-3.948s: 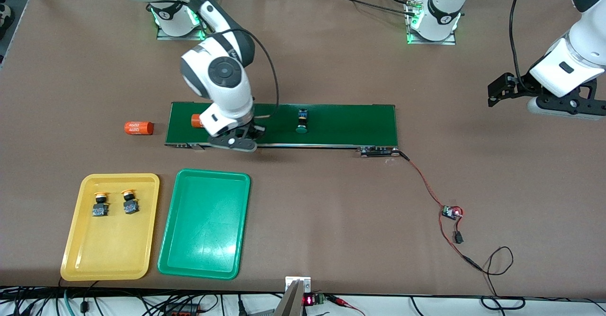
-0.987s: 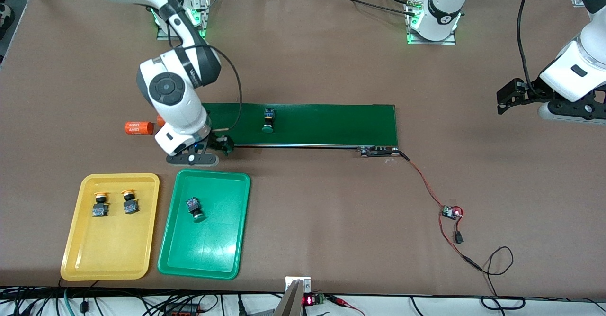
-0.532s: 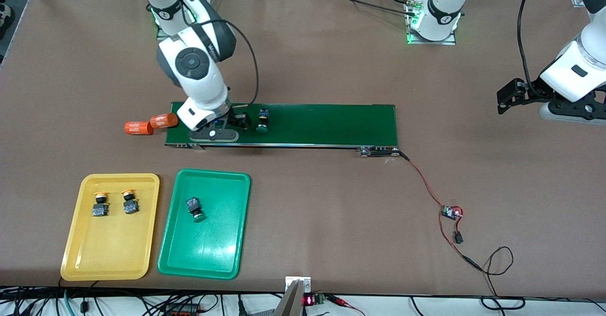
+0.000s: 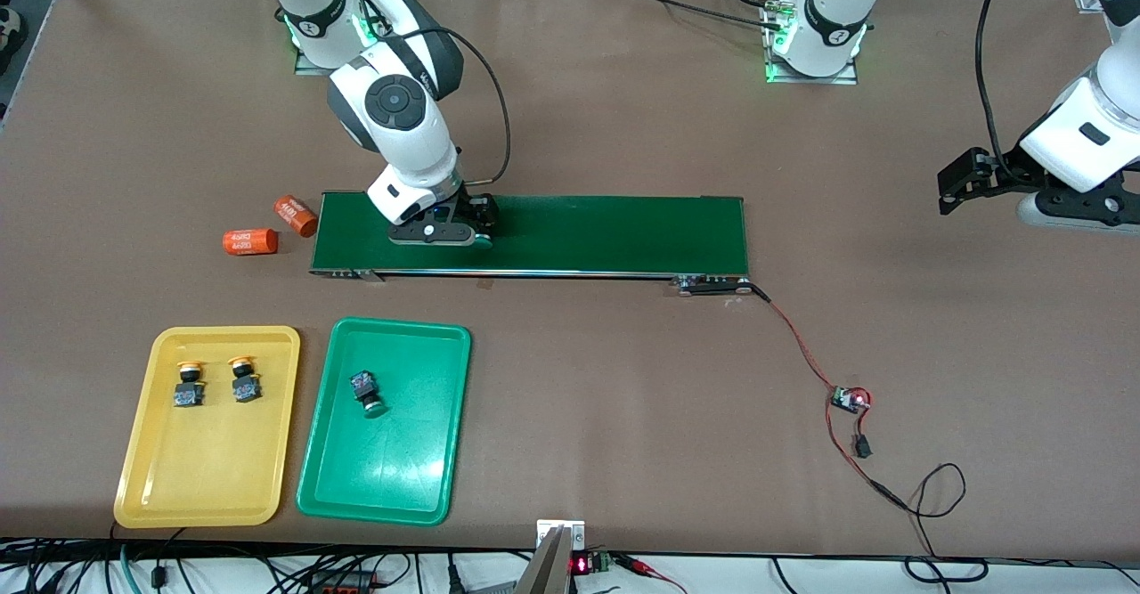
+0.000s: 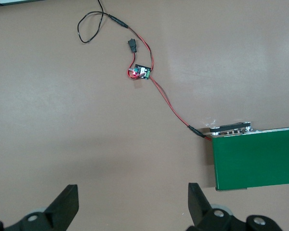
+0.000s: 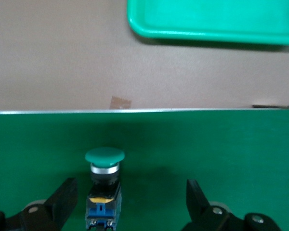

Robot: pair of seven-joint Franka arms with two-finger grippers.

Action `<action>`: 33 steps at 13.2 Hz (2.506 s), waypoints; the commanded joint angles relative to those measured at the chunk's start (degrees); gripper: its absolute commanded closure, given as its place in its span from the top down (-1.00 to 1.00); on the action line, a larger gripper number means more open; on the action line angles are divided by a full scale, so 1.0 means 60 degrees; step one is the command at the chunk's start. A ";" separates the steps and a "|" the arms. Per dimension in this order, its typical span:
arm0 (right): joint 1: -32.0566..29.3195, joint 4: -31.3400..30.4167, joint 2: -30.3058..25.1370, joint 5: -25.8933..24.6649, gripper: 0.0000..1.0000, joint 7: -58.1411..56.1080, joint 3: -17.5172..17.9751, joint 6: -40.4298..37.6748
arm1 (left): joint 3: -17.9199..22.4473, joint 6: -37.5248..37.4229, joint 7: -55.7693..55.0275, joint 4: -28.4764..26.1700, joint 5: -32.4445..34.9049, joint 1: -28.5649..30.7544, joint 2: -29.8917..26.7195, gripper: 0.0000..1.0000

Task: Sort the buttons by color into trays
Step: 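Grasp the second green button with the right gripper, then carry the green button with the right gripper over the green tray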

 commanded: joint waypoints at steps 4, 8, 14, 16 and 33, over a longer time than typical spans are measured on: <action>0.0198 -0.0456 -0.0228 0.0064 1.00 0.0154 0.0053 0.0263 | -0.0032 -0.0209 -0.0015 0.0265 0.0152 0.0040 0.0149 1.00; 0.0184 -0.0486 -0.0053 -0.0053 0.99 0.0081 0.0039 0.0292 | -0.0002 -0.0209 -0.0030 0.0235 0.0152 0.0055 0.0149 1.00; 0.0023 -0.0486 0.0474 -0.0697 0.39 0.0008 -0.0020 0.0615 | -0.0061 -0.0223 0.0073 0.0220 0.0138 0.0421 0.0149 1.00; -0.0021 -0.0486 0.0504 -0.0712 0.00 0.0007 -0.0049 0.0615 | -0.0061 -0.0223 0.0088 0.0220 0.0138 0.0451 0.0149 1.00; -0.0373 0.4490 0.2960 -0.0625 -0.88 -0.3183 -0.1747 0.0454 | -0.0120 -0.0355 0.0000 0.0308 0.0108 0.0392 0.0149 1.00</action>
